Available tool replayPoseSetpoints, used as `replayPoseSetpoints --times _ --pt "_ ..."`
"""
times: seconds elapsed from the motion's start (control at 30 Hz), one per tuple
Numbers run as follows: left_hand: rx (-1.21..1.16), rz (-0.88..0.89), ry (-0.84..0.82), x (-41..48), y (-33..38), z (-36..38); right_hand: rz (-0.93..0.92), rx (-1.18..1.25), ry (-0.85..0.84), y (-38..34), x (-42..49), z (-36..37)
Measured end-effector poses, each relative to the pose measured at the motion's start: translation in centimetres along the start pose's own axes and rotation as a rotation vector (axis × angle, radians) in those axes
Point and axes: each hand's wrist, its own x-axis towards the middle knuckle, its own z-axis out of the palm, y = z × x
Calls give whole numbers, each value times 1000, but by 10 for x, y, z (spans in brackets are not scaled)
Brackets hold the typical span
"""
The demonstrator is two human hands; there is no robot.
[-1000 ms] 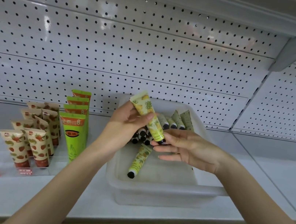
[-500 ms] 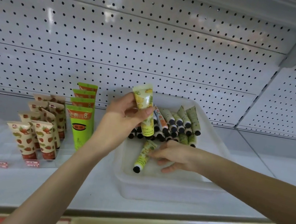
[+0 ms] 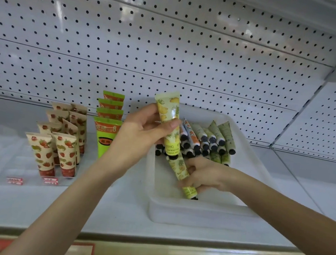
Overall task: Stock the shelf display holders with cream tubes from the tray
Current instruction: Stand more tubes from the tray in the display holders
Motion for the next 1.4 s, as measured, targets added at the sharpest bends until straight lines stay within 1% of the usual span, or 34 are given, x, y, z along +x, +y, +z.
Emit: replayPoseSetpoints --times 0.1,0.27,0.4,0.5,0.6,0.67,0.73,0.83,1.1,1.23,1.4 --pt "-15 12 -6 2 8 -4 -95 68 79 -5 -19 -7" --pt "-4 49 -44 5 25 -3 -247 307 199 -15 -48 -11" --pt "35 66 -55 -2 35 -6 -326 376 314 -16 -62 -4" --pt "43 86 -55 -14 47 -13 -434 421 426 -23 -75 1" --pt "62 109 -27 -30 61 -27 -541 450 520 -37 -88 6" --pt "74 121 17 -41 70 -38 -599 426 561 -46 -98 10" --pt "99 133 80 -53 76 -47 -646 400 571 -53 -108 17" --pt "135 131 176 -75 82 -57 -702 417 523 -60 -121 30" --pt "178 81 369 -138 92 -97 -733 460 420 -79 -136 72" --pt "189 98 399 -153 96 -123 -738 460 401 -97 -136 92" --pt "182 132 409 -149 105 -167 -761 402 407 -130 -128 114"
